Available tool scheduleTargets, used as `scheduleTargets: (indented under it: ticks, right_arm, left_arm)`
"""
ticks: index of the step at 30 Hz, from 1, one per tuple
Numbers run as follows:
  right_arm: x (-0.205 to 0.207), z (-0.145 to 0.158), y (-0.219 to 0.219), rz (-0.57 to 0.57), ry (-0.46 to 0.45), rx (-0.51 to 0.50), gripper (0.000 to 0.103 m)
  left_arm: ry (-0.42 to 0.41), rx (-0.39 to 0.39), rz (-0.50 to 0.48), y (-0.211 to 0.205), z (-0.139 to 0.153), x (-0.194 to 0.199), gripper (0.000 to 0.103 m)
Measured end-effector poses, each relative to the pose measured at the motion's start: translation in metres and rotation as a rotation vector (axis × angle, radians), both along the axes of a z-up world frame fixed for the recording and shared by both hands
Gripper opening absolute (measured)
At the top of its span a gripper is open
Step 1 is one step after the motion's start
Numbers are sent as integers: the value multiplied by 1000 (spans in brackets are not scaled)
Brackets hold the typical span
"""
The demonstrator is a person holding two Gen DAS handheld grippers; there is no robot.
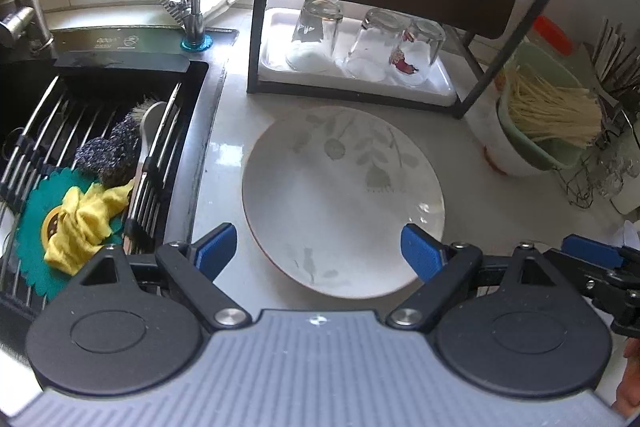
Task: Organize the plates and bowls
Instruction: 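Move the left gripper to the leaf-pattern plate beside the dish rack, then close the left gripper on that leaf-pattern plate's rim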
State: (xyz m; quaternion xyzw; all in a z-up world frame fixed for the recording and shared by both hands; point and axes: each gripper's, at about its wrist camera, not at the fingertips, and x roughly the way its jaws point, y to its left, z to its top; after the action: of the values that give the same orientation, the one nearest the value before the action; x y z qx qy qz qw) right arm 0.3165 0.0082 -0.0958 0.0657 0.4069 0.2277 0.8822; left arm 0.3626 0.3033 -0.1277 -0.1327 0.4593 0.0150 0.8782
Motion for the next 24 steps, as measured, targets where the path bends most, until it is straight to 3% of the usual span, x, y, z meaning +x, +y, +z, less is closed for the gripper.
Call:
scheduleTargets:
  ticks: [9, 18, 22, 24]
  right_arm:
    - [35, -19, 35, -38, 80, -5, 79]
    - [69, -44, 50, -104, 191, -9, 73]
    - [82, -52, 53, -132, 232, -17, 68]
    - [88, -57, 54, -153, 248, -13, 58]
  left_arm:
    - [12, -40, -28, 41, -35, 32, 90]
    - [38, -77, -87, 53, -57, 65, 85]
    - [84, -119, -90, 54, -63, 76, 77]
    - [105, -123, -83, 53, -65, 80, 75]
